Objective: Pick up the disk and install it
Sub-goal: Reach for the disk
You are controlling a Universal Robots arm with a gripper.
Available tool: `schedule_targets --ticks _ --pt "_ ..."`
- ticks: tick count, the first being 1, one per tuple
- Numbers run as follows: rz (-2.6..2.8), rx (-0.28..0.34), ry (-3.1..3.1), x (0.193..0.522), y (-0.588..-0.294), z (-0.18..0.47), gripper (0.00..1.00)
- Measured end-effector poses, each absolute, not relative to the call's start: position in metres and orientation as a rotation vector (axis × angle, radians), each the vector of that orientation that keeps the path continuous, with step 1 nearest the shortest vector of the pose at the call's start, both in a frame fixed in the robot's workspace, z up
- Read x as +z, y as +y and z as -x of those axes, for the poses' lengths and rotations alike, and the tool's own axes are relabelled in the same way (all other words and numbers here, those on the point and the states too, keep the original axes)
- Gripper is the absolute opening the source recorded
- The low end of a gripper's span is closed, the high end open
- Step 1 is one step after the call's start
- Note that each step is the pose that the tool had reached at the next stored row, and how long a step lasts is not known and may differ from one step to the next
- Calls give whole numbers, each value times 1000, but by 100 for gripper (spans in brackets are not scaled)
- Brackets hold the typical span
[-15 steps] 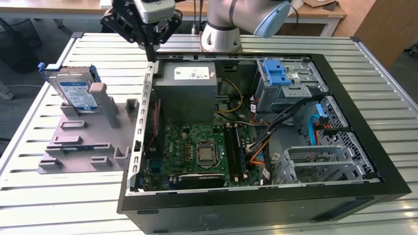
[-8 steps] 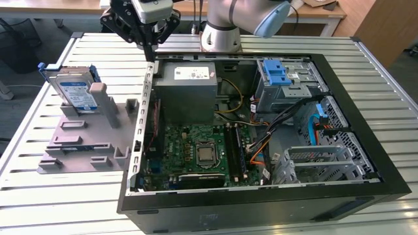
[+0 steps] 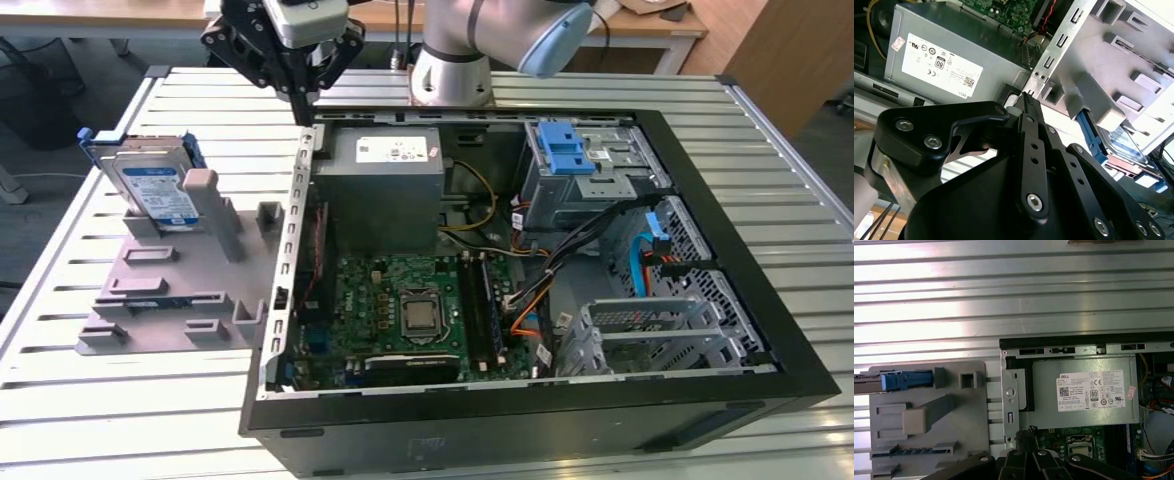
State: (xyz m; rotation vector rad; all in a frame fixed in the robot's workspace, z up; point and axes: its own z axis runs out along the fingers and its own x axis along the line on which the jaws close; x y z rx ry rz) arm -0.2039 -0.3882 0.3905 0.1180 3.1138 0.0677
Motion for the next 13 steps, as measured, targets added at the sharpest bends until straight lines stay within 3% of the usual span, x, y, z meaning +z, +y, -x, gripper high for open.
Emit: schedule_targets --ticks 13 --pt "-118 68 3114 390 -388 209 11"
